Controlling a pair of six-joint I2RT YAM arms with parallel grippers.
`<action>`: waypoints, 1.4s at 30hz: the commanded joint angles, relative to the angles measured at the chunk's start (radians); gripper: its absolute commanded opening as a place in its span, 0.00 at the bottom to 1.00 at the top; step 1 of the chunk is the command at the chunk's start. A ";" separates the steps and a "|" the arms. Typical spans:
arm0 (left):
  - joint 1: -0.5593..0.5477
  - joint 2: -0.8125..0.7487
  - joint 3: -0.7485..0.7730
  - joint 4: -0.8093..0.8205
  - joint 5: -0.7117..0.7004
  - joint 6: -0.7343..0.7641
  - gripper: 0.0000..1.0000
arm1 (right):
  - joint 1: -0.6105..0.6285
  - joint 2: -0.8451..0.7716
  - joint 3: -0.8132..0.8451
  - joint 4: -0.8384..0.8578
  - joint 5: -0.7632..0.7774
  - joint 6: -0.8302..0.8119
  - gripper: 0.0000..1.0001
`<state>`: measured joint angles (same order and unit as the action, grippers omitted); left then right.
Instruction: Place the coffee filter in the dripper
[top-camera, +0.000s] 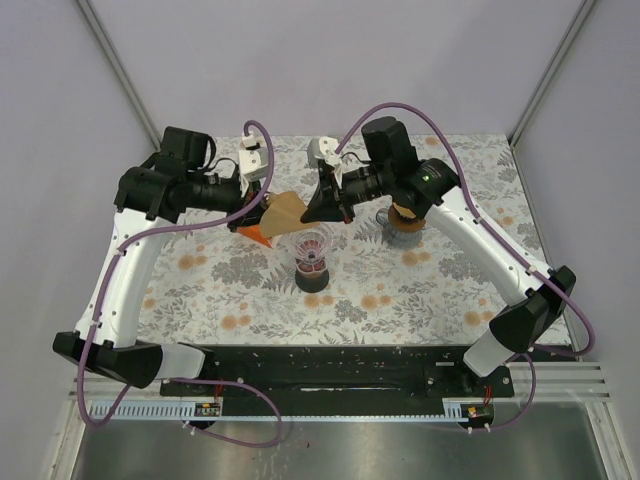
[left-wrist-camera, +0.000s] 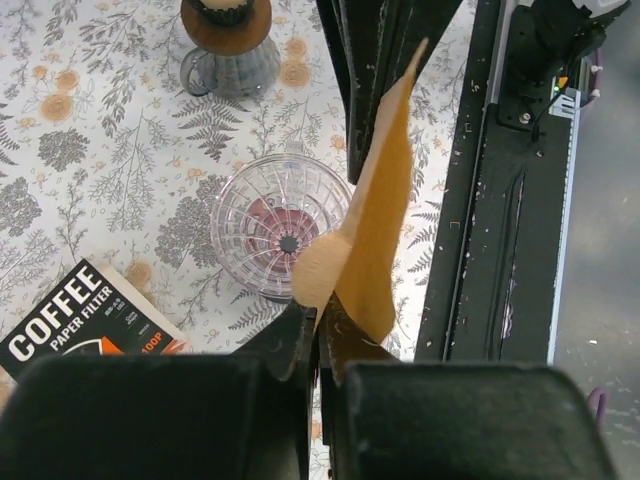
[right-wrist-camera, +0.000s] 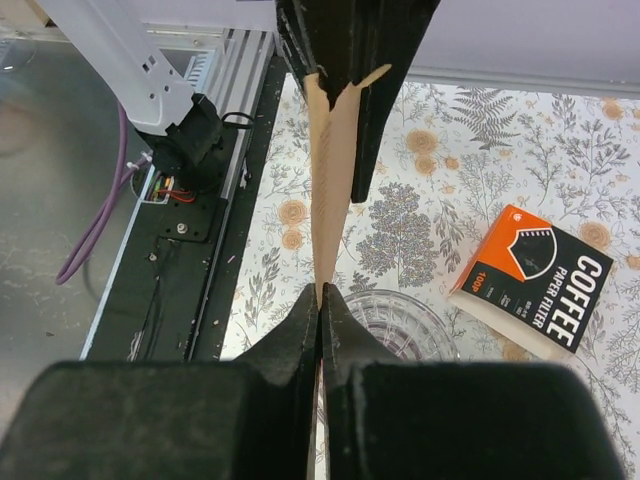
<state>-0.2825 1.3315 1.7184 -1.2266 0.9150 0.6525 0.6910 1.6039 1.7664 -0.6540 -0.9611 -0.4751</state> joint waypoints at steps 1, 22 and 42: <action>0.002 -0.017 0.009 0.075 -0.001 -0.060 0.00 | 0.002 -0.036 -0.013 0.053 0.036 0.001 0.02; -0.018 -0.002 -0.037 0.434 -0.861 -0.688 0.00 | 0.183 0.045 0.045 0.404 0.991 0.642 0.73; -0.063 0.014 -0.049 0.446 -0.910 -0.709 0.00 | 0.216 0.261 0.219 0.416 1.269 0.627 0.38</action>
<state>-0.3420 1.3567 1.6596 -0.8337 0.0437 -0.0364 0.9051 1.8561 1.9301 -0.2573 0.1516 0.1978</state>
